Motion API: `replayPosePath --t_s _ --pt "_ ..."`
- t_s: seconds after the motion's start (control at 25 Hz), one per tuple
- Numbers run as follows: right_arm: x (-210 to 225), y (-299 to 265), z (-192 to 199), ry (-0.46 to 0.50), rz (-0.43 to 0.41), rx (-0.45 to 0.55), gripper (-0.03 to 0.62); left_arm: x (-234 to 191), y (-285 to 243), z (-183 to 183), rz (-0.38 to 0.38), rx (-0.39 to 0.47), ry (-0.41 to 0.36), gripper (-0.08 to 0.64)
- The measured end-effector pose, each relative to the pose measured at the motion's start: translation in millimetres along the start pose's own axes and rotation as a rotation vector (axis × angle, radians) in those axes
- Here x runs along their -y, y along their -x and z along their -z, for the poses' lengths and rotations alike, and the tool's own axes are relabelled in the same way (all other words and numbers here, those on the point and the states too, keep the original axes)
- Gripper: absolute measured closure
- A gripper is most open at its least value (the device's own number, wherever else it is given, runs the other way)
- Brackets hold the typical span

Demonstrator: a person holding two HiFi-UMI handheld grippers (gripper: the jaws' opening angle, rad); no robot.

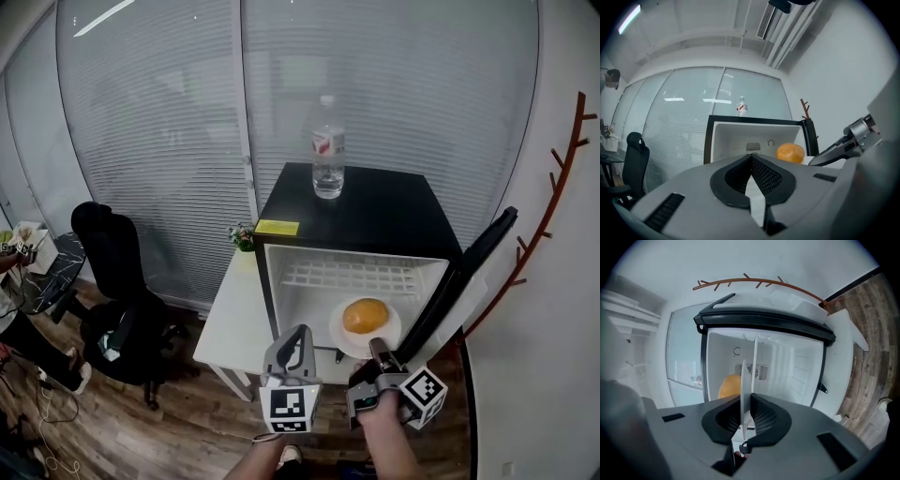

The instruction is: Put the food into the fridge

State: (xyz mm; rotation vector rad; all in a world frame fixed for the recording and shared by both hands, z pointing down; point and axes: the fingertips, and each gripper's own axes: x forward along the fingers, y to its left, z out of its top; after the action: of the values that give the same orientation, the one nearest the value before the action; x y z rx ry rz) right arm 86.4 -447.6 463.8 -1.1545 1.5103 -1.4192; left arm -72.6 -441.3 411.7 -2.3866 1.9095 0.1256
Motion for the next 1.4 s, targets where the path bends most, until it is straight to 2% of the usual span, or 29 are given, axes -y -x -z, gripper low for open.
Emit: replayPosePath --t_s 0.4,0.76,1.0,1.4 --pt "0 -84 31 0.015 0.027 0.015 0.546 -62 -55 13 0.038 -0.003 0.008 0.534" --pt "0 -123 34 -0.007 0.034 0.047 0.546 -78 -69 25 0.063 -0.015 0.021 0.534" --pt "1 -144 35 -0.042 0.04 0.023 0.546 -86 -70 19 0.018 0.004 0.023 0.534" --pt "4 -164 43 -0.052 0.043 -0.044 0.546 -96 -63 22 -0.072 -0.019 0.001 0.534"
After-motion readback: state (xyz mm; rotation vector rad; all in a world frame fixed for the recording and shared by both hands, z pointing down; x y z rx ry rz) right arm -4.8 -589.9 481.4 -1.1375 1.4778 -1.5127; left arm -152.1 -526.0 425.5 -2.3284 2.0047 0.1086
